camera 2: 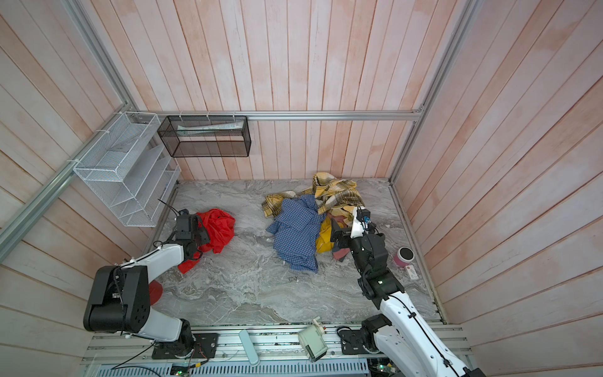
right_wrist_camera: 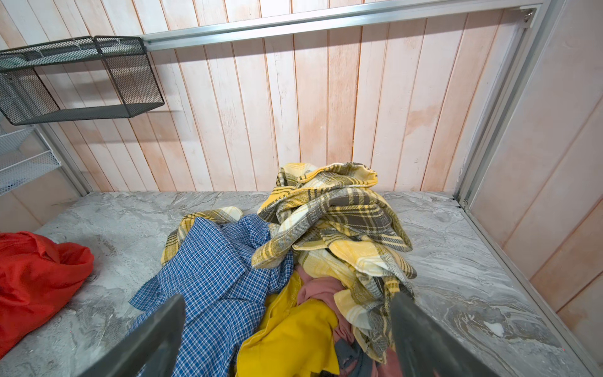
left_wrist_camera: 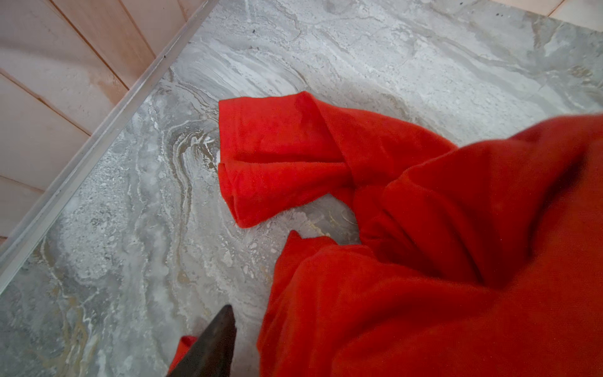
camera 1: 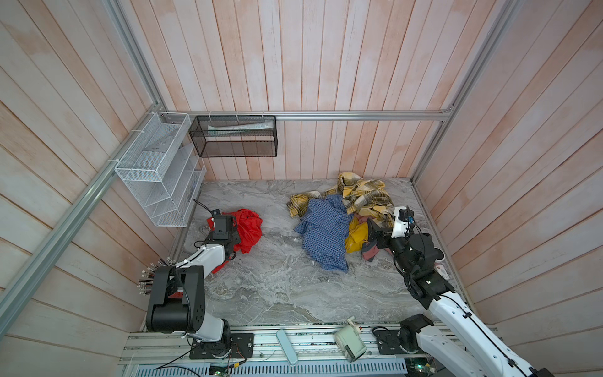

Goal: Pick out a specific cloth from the pile

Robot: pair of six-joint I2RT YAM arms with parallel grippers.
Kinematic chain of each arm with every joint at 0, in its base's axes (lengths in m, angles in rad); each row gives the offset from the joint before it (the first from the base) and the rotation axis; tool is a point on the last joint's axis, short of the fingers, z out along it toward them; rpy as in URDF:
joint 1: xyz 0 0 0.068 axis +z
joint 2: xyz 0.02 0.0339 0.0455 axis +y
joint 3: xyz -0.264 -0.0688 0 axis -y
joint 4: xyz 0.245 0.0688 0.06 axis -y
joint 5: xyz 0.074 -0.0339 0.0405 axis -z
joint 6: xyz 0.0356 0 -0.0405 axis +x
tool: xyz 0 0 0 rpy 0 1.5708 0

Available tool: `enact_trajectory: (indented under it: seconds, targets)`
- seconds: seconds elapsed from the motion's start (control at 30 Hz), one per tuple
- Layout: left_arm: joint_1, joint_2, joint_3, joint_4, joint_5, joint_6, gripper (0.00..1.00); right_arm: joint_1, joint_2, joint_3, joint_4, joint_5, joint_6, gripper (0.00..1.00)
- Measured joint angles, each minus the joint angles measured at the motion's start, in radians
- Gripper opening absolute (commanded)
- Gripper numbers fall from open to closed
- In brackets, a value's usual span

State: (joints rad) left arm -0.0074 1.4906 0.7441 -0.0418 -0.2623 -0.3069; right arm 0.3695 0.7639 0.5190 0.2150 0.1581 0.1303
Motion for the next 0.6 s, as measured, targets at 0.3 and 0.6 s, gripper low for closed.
enact_trajectory:
  seconds: [0.3, 0.6]
  targets:
    - [0.0, -0.184, -0.009, 0.003, 0.053, -0.04, 0.79, -0.013, 0.001, 0.008, -0.011, 0.0, -0.005, 0.98]
    - [0.0, -0.288, -0.019, 0.0, 0.089, -0.068, 0.89, -0.06, 0.0, 0.023, -0.015, -0.01, -0.032, 0.98]
